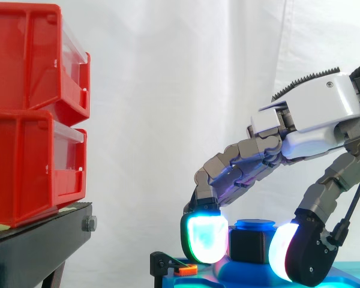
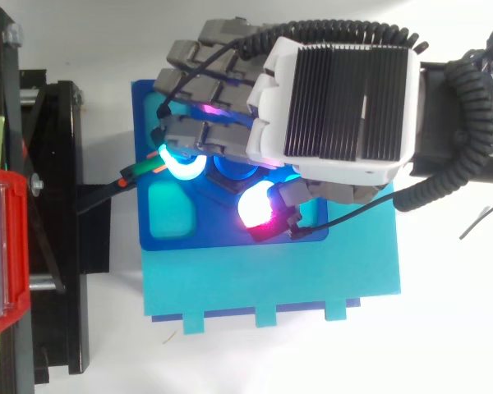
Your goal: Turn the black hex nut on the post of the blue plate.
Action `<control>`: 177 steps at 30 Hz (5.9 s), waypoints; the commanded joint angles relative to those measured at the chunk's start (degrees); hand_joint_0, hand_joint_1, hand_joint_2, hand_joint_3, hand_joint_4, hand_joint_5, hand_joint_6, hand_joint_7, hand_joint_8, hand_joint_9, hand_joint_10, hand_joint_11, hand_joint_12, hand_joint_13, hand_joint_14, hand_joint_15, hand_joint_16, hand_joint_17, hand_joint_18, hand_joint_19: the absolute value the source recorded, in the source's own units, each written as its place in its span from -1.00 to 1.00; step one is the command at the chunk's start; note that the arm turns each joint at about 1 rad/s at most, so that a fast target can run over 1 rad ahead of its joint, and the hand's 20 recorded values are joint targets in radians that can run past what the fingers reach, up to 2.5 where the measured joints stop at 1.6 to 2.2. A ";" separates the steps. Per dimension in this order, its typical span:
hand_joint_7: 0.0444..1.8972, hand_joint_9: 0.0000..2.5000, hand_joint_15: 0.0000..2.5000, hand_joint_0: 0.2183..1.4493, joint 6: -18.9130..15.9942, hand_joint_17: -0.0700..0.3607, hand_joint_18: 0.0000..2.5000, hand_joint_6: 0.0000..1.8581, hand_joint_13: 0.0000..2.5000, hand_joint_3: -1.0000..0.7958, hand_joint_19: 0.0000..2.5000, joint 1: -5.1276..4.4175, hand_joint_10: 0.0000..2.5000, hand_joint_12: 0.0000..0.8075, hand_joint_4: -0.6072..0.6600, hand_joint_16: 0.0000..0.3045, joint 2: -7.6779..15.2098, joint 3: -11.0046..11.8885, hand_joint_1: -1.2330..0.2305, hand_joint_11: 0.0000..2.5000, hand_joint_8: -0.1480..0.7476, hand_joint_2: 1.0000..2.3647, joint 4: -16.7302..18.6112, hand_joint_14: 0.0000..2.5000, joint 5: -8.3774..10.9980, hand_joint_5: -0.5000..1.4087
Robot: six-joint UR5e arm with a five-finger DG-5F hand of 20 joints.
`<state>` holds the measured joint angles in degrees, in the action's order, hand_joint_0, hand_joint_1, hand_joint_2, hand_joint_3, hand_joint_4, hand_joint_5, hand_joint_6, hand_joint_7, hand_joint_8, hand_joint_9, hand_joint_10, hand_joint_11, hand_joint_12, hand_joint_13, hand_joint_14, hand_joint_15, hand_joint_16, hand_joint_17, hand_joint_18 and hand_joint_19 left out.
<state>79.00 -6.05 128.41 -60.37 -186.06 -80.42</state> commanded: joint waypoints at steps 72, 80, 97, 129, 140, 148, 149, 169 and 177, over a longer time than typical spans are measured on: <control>0.05 -0.72 -1.00 -0.54 -36.02 -0.01 -0.74 -0.46 -0.74 -0.44 -0.91 -2.83 -1.00 0.07 0.42 -0.58 -25.40 -29.19 -0.13 -1.00 0.01 -1.00 15.56 -1.00 8.70 -0.69; -0.03 -0.69 -1.00 -0.54 -47.45 -0.02 -0.73 -0.46 -0.71 -0.44 -0.89 -2.74 -1.00 0.06 0.39 -0.59 -25.40 -29.11 -0.13 -1.00 0.02 -1.00 13.36 -1.00 10.81 -0.69; -0.23 -0.77 -1.00 -0.56 -47.45 -0.01 -0.86 -0.46 -0.83 -0.44 -0.90 -2.74 -1.00 0.05 0.30 -0.58 -25.40 -29.11 -0.07 -1.00 -0.05 -1.00 13.36 -1.00 11.16 -0.71; -0.32 -1.00 -1.00 -0.59 -47.45 -0.04 -1.00 -0.46 -1.00 -0.44 -0.96 -2.74 -1.00 -0.07 0.21 -0.60 -25.40 -29.11 0.09 -1.00 -0.24 -1.00 13.36 -1.00 11.25 -0.75; -0.34 -1.00 -1.00 -0.61 -47.45 -0.03 -1.00 -0.46 -1.00 -0.44 -0.96 -2.92 -1.00 -0.07 0.20 -0.60 -25.40 -29.11 0.12 -1.00 -0.24 -1.00 13.36 -1.00 11.16 -0.76; -0.36 -1.00 -1.00 -0.61 -47.45 -0.04 -1.00 -0.46 -1.00 -0.44 -0.95 -3.01 -1.00 -0.06 0.17 -0.60 -25.40 -29.11 0.12 -1.00 -0.24 -1.00 13.36 -1.00 11.16 -0.76; -0.37 -1.00 -1.00 -0.61 -47.45 -0.04 -1.00 -0.46 -1.00 -0.44 -0.95 -2.92 -1.00 -0.06 0.16 -0.60 -25.31 -29.19 0.12 -1.00 -0.25 -1.00 13.36 -1.00 11.16 -0.76; -0.46 -1.00 -1.00 -0.59 -47.45 -0.06 -1.00 -0.46 -1.00 -0.44 -0.95 -2.92 -1.00 -0.08 0.17 -0.61 -25.40 -29.11 0.04 -1.00 -0.25 -1.00 13.36 -1.00 11.16 -0.75; -0.46 -1.00 -1.00 -0.58 -47.45 -0.07 -1.00 -0.46 -1.00 -0.44 -0.95 -2.92 -1.00 -0.08 0.16 -0.62 -25.40 -29.19 0.03 -1.00 -0.25 -1.00 13.36 -1.00 11.16 -0.75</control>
<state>31.55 -9.04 103.02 -89.51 -172.70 -69.24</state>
